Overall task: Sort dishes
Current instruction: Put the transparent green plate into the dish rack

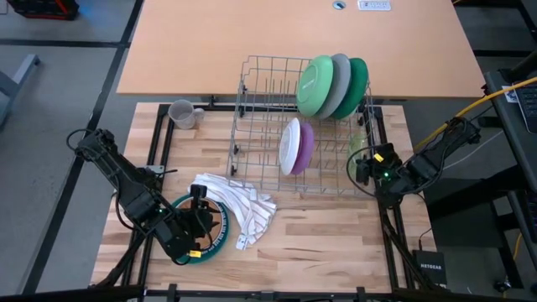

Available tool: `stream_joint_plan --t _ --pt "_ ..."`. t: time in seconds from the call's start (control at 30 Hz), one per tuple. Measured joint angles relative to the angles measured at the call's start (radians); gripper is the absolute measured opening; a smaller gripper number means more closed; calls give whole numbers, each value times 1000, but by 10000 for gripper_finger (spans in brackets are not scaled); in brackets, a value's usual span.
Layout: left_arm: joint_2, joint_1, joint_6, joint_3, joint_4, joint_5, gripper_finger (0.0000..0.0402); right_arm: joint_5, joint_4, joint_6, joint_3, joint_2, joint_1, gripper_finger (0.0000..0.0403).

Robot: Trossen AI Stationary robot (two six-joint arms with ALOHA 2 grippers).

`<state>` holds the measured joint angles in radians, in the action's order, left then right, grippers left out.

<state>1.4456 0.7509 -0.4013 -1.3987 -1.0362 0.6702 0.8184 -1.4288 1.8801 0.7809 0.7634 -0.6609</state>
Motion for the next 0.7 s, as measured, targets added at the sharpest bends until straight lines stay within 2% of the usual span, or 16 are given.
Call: stream_joint_plan --t 0.3,0.57,0.7 --pt "0 0 -10 0 0 0 130 -61 -1 0 -18 0 0 17" --pt "0 0 -11 0 0 0 130 -70 -15 -6 -18 0 0 117" --pt "0 0 -11 0 0 0 130 -96 -16 -50 -16 0 0 147"
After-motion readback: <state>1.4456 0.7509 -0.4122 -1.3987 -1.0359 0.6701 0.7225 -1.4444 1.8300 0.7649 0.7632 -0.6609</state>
